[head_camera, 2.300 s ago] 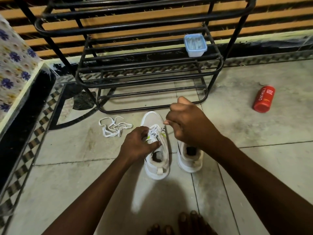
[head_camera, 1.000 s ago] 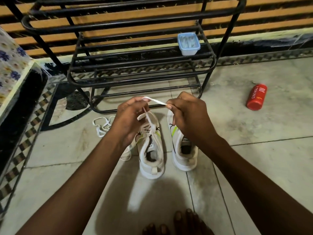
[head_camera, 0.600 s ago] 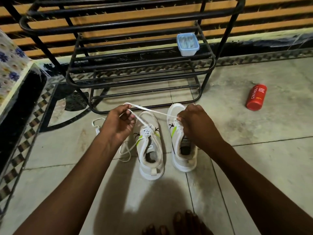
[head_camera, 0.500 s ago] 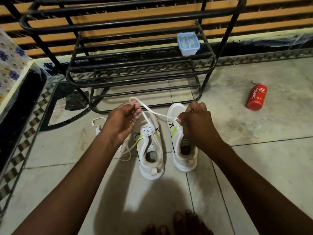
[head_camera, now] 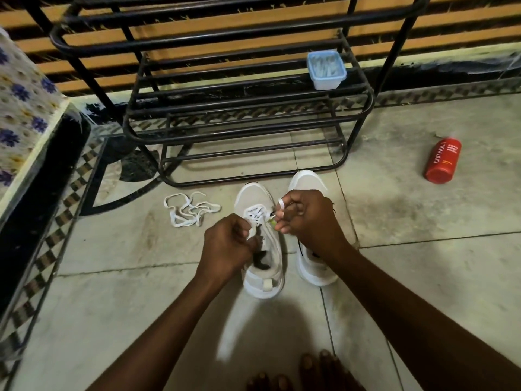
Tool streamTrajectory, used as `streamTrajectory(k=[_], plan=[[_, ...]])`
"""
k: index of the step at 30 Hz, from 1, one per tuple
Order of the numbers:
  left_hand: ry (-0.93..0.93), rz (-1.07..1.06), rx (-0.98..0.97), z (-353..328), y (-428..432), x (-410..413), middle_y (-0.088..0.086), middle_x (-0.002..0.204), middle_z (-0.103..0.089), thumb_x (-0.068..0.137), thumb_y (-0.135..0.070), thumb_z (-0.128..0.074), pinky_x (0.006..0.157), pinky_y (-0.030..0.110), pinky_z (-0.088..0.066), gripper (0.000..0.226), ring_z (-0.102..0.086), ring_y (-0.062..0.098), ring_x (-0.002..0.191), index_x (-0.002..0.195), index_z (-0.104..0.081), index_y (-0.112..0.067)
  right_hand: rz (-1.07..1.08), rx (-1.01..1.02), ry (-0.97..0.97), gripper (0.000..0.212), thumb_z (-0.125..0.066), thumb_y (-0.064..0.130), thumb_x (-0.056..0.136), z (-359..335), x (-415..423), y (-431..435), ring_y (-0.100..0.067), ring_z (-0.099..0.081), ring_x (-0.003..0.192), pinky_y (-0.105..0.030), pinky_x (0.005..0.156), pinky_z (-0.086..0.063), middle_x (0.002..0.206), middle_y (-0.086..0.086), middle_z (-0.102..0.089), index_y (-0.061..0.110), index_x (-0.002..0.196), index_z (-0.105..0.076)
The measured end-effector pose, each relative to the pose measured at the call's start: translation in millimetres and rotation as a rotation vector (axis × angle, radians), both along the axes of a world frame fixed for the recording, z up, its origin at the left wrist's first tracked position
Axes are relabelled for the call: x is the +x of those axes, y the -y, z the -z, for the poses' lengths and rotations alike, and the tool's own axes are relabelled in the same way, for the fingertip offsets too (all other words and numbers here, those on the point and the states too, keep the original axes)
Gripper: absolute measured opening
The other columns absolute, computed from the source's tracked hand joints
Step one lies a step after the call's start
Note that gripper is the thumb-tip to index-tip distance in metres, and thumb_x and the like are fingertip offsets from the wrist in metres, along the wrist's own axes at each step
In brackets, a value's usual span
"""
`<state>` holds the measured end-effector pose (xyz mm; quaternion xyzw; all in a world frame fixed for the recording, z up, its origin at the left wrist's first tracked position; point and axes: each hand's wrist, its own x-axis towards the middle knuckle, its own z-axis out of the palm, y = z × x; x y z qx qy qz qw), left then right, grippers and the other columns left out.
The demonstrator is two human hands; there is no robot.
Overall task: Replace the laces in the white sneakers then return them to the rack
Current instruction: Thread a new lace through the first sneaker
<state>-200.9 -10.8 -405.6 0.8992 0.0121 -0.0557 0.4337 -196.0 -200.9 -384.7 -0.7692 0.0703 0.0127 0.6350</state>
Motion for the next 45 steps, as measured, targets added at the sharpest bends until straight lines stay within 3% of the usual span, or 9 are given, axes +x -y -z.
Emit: streamTrajectory(k=[4, 10, 13, 15, 22, 30, 35, 43, 45], plan=[[0.015, -0.072, -0.016, 8, -7, -2, -0.009, 0.073, -0.072, 0.082, -0.016, -0.082, 0.07, 0.02, -0.052, 0.009, -0.067, -0.002, 0.069, 0.085, -0.075, -0.021, -0.014, -0.059, 0.027, 0.016, -0.059, -0.008, 0.084, 4, 2, -13, -0.029, -0.073, 0.064, -0.039, 0.064, -0.06, 0.068, -0.014, -0.071, 0.003, 0.079, -0.069], [-0.108, -0.19, -0.22, 21, -18, -2, -0.002, 0.075, -0.076, 0.084, -0.021, -0.084, 0.076, 0.038, -0.059, 0.007, -0.073, 0.015, 0.072, 0.083, -0.079, -0.018, -0.085, -0.307, 0.169, 0.017, -0.07, -0.005, 0.077, 12, 5, -34, 0.005, -0.067, 0.066, -0.01, 0.065, -0.047, 0.065, 0.008, -0.071, 0.012, 0.073, -0.074], [-0.174, -0.209, -0.345, 25, -20, -1, 0.01, 0.081, -0.077, 0.083, -0.019, -0.086, 0.079, 0.046, -0.06, 0.009, -0.074, 0.028, 0.076, 0.087, -0.079, -0.014, -0.101, -0.346, 0.156, 0.014, -0.074, 0.0, 0.076, 18, 6, -44, -0.011, -0.071, 0.069, -0.029, 0.072, -0.057, 0.069, 0.003, -0.074, 0.014, 0.074, -0.074], [-0.196, -0.208, -0.431, 26, -21, -2, 0.016, 0.081, -0.076, 0.083, -0.019, -0.086, 0.074, 0.044, -0.058, 0.011, -0.07, 0.027, 0.07, 0.087, -0.079, -0.012, -0.097, -0.371, 0.149, 0.009, -0.075, 0.006, 0.076, 22, 6, -49, -0.017, -0.071, 0.069, -0.036, 0.073, -0.057, 0.069, 0.001, -0.074, 0.015, 0.075, -0.074], [-0.177, -0.172, -0.541, 28, -24, -6, 0.01, 0.085, -0.079, 0.086, -0.017, -0.083, 0.07, 0.03, -0.06, 0.012, -0.074, 0.019, 0.077, 0.095, -0.08, -0.009, -0.076, -0.499, 0.208, 0.002, -0.072, 0.012, 0.073, 22, 4, -55, -0.025, -0.066, 0.064, -0.038, 0.068, -0.054, 0.065, -0.002, -0.07, 0.014, 0.074, -0.073], [-0.143, -0.098, -0.62, 27, -24, -6, 0.009, 0.086, -0.08, 0.091, -0.008, -0.077, 0.069, 0.025, -0.058, 0.006, -0.074, 0.013, 0.078, 0.094, -0.08, -0.013, -0.205, -0.887, 0.308, 0.016, -0.064, 0.027, 0.071, 11, 1, -57, -0.031, -0.066, 0.08, -0.038, 0.075, -0.038, 0.069, -0.002, -0.069, 0.022, 0.08, -0.076], [-0.163, -0.108, -0.664, 30, -26, -8, 0.029, 0.088, -0.072, 0.099, -0.004, -0.064, 0.08, 0.04, -0.055, 0.015, -0.065, 0.023, 0.078, 0.095, -0.078, -0.006, -0.212, -0.768, 0.165, 0.013, -0.063, 0.025, 0.084, 11, 8, -54, -0.032, -0.064, 0.09, -0.041, 0.086, -0.046, 0.085, -0.006, -0.073, 0.021, 0.086, -0.075], [-0.146, -0.149, -0.545, 27, -16, 1, 0.01, 0.078, -0.07, 0.098, 0.003, -0.061, 0.066, 0.032, -0.054, 0.01, -0.064, 0.016, 0.07, 0.088, -0.061, 0.001, -0.165, -0.659, 0.165, 0.004, -0.074, 0.015, 0.078, 21, 5, -58, -0.03, -0.059, 0.086, -0.043, 0.083, -0.048, 0.08, -0.006, -0.069, 0.015, 0.077, -0.071], [-0.096, -0.107, -0.447, 28, -17, -1, 0.003, 0.077, -0.067, 0.097, 0.003, -0.057, 0.064, 0.027, -0.053, 0.008, -0.061, 0.012, 0.067, 0.09, -0.055, 0.001, -0.069, -0.608, 0.212, 0.016, -0.08, 0.011, 0.071, 26, -4, -59, -0.028, -0.061, 0.086, -0.041, 0.084, -0.049, 0.089, -0.005, -0.064, 0.012, 0.083, -0.069]])
